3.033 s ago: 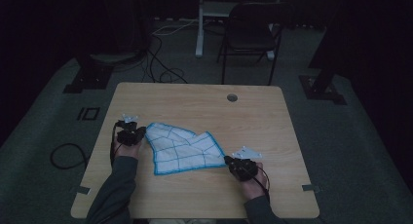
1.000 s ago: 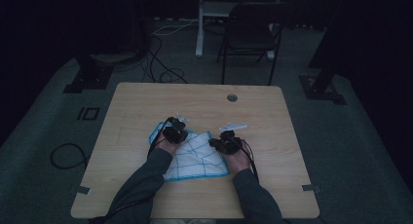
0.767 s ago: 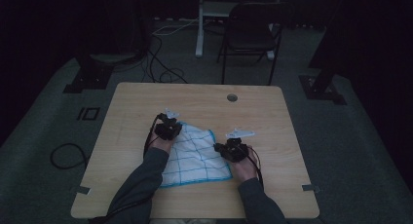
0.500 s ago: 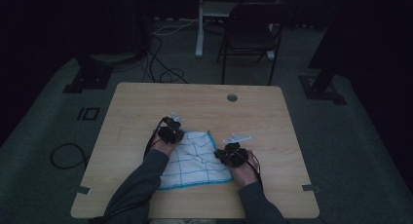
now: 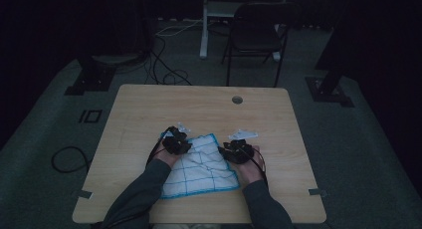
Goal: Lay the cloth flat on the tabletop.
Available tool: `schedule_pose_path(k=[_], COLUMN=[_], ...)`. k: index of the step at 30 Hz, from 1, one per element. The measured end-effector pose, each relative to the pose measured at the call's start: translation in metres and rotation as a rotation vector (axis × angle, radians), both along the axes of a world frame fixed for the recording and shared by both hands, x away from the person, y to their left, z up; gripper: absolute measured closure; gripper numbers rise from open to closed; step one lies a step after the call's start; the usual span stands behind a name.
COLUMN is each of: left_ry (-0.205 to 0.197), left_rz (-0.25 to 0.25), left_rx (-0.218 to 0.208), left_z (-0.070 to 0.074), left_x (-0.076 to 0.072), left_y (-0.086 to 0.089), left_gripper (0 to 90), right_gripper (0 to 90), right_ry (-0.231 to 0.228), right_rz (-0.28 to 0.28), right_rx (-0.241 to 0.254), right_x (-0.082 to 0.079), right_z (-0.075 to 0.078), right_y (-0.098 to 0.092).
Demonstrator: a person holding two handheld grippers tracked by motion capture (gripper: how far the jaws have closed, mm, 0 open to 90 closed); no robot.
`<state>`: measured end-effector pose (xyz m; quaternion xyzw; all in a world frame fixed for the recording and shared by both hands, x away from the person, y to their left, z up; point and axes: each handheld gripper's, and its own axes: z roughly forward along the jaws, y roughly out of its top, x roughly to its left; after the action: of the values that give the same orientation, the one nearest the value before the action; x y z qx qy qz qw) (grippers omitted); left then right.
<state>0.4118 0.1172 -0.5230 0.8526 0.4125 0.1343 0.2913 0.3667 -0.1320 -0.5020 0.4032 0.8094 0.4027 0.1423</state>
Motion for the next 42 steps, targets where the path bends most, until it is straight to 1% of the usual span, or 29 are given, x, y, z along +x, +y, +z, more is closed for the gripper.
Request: schedule_pose_path(k=[2, 5, 8, 11, 13, 15, 16, 17, 18, 20, 21, 22, 23, 24, 25, 26, 28, 29, 31, 33, 37, 40, 41, 42], left_ry=[-0.013, -0.042, -0.072, -0.086, -0.087, -0.077, -0.07, -0.064, -0.056, -0.046, -0.039, -0.029, -0.029, -0.029, -0.03, -0.026, -0.019, -0.02, -0.023, -0.034, -0.062, -0.07, -0.07, -0.082], left_rz=[0.013, 0.029, 0.042, 0.041, 0.039, 0.046, 0.047, 0.048, 0.049, 0.049, 0.047, 0.042, 0.031, 0.031, 0.017, 0.012, 0.005, 0.002, 0.003, 0.0, 0.0, 0.0, 0.0, 0.003], left_rx=[-0.027, -0.073, -0.1, -0.098, -0.097, -0.093, -0.085, -0.077, -0.077, -0.071, -0.073, -0.075, -0.063, -0.063, -0.054, -0.047, -0.029, -0.026, -0.034, -0.027, -0.034, -0.052, -0.052, -0.061], left_z=[0.002, 0.01, 0.018, 0.023, 0.022, 0.019, 0.016, 0.013, 0.011, 0.007, 0.005, 0.004, 0.003, 0.003, 0.0, 0.0, -0.004, -0.005, -0.006, -0.006, -0.009, -0.011, -0.011, -0.012], left_x=[-0.001, -0.007, -0.019, -0.035, -0.046, -0.056, -0.061, -0.065, -0.07, -0.077, -0.08, -0.083, -0.086, -0.086, -0.091, -0.092, -0.094, -0.095, -0.095, -0.095, -0.092, -0.087, -0.087, -0.081], left_y=[0.002, 0.007, 0.014, 0.022, 0.028, 0.035, 0.038, 0.041, 0.043, 0.047, 0.049, 0.05, 0.05, 0.05, 0.051, 0.051, 0.052, 0.052, 0.053, 0.053, 0.051, 0.049, 0.049, 0.045], left_gripper=[66.1, 64.4, 64.1, 64.5, 65.2, 66.0, 66.4, 66.8, 67.1, 67.2, 67.3, 67.3, 67.2, 67.2, 67.2, 67.2, 67.3, 67.3, 67.2, 67.2, 66.5, 66.2, 66.0, 65.6], right_gripper=[70.8, 74.0, 75.1, 75.5, 75.7, 76.1, 76.4, 76.6, 77.1, 77.4, 77.6, 77.7, 77.7, 77.7, 77.8, 77.8, 77.7, 77.7, 77.4, 77.1, 76.8, 76.0, 76.0, 74.7], right_ry=[-0.007, -0.007, -0.008, 0.004, 0.01, 0.022, 0.02, 0.026, 0.025, 0.011, 0.008, 0.01, 0.004, 0.004, 0.002, -0.004, -0.002, -0.005, -0.003, -0.003, -0.019, -0.033, -0.033, -0.04], right_rz=[0.018, 0.038, 0.063, 0.081, 0.085, 0.084, 0.082, 0.076, 0.067, 0.05, 0.037, 0.027, 0.022, 0.022, 0.013, -0.002, -0.019, -0.029, -0.049, -0.059, -0.071, -0.088, -0.088, -0.112], right_rx=[-0.017, -0.038, -0.058, -0.104, -0.134, -0.154, -0.159, -0.148, -0.152, -0.176, -0.178, -0.182, -0.185, -0.185, -0.191, -0.199, -0.198, -0.198, -0.197, -0.191, -0.187, -0.183, -0.183, -0.178], right_x=[0.003, 0.008, 0.013, 0.017, 0.017, 0.018, 0.018, 0.018, 0.018, 0.019, 0.02, 0.02, 0.021, 0.021, 0.021, 0.023, 0.024, 0.025, 0.027, 0.029, 0.032, 0.035, 0.035, 0.039], right_z=[-0.003, -0.009, -0.015, -0.022, -0.027, -0.032, -0.033, -0.034, -0.034, -0.033, -0.033, -0.033, -0.033, -0.033, -0.033, -0.033, -0.034, -0.034, -0.034, -0.034, -0.036, -0.037, -0.037, -0.038], right_y=[0.006, 0.014, 0.02, 0.027, 0.03, 0.03, 0.029, 0.028, 0.027, 0.025, 0.023, 0.021, 0.019, 0.019, 0.017, 0.013, 0.008, 0.005, -0.002, -0.007, -0.015, -0.019, -0.019, -0.023])
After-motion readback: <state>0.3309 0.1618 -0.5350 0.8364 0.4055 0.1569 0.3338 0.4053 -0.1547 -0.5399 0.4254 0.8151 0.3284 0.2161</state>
